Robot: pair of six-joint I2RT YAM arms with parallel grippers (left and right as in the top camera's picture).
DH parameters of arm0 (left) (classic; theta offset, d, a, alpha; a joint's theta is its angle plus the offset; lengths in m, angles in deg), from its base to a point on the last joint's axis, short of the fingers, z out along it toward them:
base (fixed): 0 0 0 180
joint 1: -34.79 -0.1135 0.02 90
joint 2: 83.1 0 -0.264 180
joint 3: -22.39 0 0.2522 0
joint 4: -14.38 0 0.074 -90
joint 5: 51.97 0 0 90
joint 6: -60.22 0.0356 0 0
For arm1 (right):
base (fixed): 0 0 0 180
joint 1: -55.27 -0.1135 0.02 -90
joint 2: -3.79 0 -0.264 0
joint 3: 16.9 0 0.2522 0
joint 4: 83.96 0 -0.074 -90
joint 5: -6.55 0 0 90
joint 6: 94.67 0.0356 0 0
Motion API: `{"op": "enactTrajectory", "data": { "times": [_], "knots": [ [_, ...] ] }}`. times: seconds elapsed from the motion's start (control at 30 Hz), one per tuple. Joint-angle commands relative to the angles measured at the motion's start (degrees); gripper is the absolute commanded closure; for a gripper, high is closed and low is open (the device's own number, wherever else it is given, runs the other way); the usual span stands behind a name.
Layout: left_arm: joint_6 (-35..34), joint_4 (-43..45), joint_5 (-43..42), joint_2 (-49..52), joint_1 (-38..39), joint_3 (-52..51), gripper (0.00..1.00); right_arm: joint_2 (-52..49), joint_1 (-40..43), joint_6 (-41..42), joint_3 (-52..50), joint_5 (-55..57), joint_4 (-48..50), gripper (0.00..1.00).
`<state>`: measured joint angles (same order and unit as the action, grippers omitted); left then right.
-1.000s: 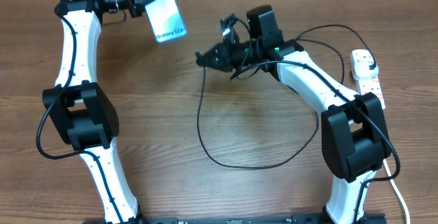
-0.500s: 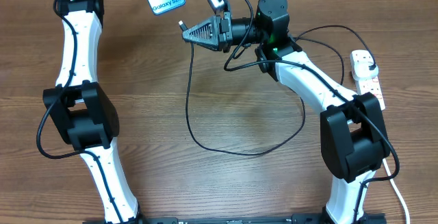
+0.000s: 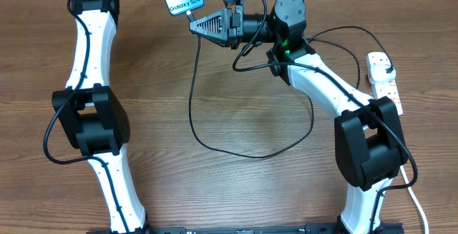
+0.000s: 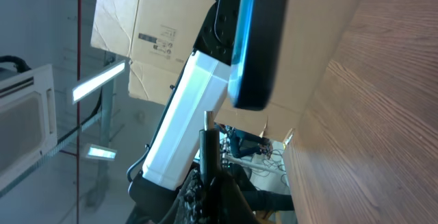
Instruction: Plug charger to phone and switch on socket
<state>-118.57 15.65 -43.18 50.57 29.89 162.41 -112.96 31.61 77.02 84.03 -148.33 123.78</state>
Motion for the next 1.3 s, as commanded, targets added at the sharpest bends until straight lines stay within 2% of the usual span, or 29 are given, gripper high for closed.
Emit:
{"op": "enactTrajectory", "data": {
  "times": [0.0,0.3,1.07,1.27],
  "knots": [
    [-0.4,0.5,-0.3,-0.3,0.1,1.1,0.96,0.1,-0.2,1.0,0.8,1.0,0.4,0.96],
    [-3.6,0.5,4.7,-0.3,-0.1,1.1,0.96,0.1,-0.2,2.1,0.8,3.0,0.4,0.96],
    [-3.7,0.7,4.5,-0.3,-1.1,1.1,0.96,0.1,-0.3,3.8,0.8,7.7,0.2,0.96],
    [-6.6,0.7,4.9,-0.3,-0.6,1.1,0.96,0.1,-0.3,3.8,0.8,7.7,0.2,0.96]
  ]
}}
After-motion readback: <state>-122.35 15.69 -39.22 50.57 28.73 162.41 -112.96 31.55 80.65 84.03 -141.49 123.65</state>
